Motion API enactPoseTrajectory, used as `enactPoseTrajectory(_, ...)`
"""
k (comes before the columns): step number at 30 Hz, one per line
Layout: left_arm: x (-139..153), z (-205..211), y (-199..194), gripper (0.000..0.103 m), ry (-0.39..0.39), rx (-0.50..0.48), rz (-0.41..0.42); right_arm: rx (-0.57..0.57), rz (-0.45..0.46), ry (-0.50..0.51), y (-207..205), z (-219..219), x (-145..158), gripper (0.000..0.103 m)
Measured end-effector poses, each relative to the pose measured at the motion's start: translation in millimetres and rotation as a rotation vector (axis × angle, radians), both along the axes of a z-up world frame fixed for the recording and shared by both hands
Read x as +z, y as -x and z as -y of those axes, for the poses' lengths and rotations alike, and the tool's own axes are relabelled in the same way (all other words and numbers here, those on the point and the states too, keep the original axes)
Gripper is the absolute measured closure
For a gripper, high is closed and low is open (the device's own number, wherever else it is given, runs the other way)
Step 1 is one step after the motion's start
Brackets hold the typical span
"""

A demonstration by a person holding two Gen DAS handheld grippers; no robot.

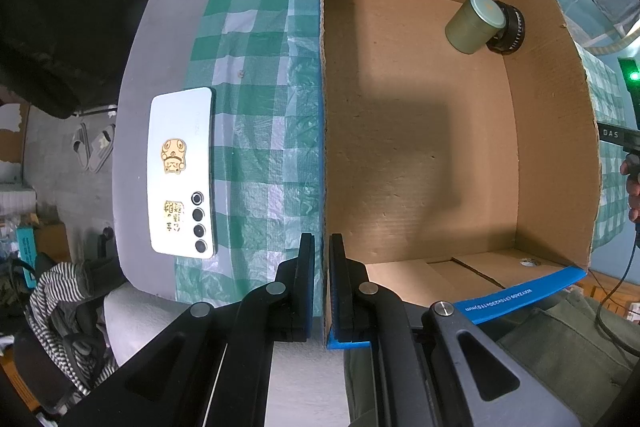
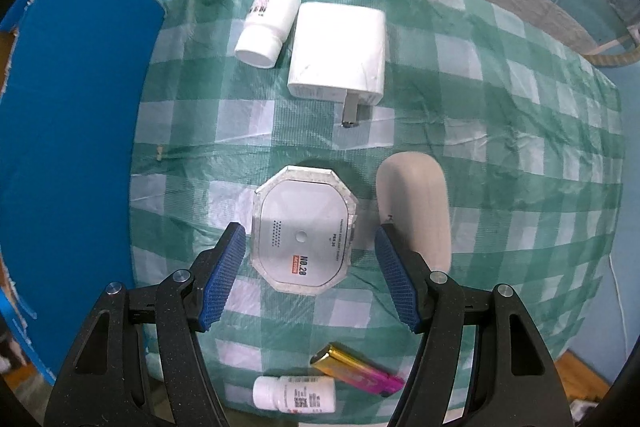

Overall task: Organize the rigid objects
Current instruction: 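Move the right gripper to the white hexagonal box and grasp it, then lift the white hexagonal box toward the cardboard box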

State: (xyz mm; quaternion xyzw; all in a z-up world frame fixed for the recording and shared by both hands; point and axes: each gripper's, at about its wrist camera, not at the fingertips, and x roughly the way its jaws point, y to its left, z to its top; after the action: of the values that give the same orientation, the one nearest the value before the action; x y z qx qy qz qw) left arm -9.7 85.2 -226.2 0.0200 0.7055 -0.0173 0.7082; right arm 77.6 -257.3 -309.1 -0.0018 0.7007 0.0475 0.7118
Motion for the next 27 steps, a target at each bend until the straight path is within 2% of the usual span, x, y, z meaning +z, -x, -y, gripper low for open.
enactPoseTrajectory(11,0.7,-0.8,1.4,0.096,-0.001,0.001,0.002,-0.025,-0.006,0.005,-2.1,2.4,-11.4,0.036)
enactPoseTrajectory(16,0.3,-0.9,1.4,0.096,0.001,0.0,0.002,-0.029,-0.003,0.011,-5.4,1.6,-14.7,0.049)
enactPoseTrajectory(27,0.6,-1.2,1.4,0.096,0.005,0.004,0.006,-0.03,-0.011,0.019,-5.5,-5.8,-14.2,0.05)
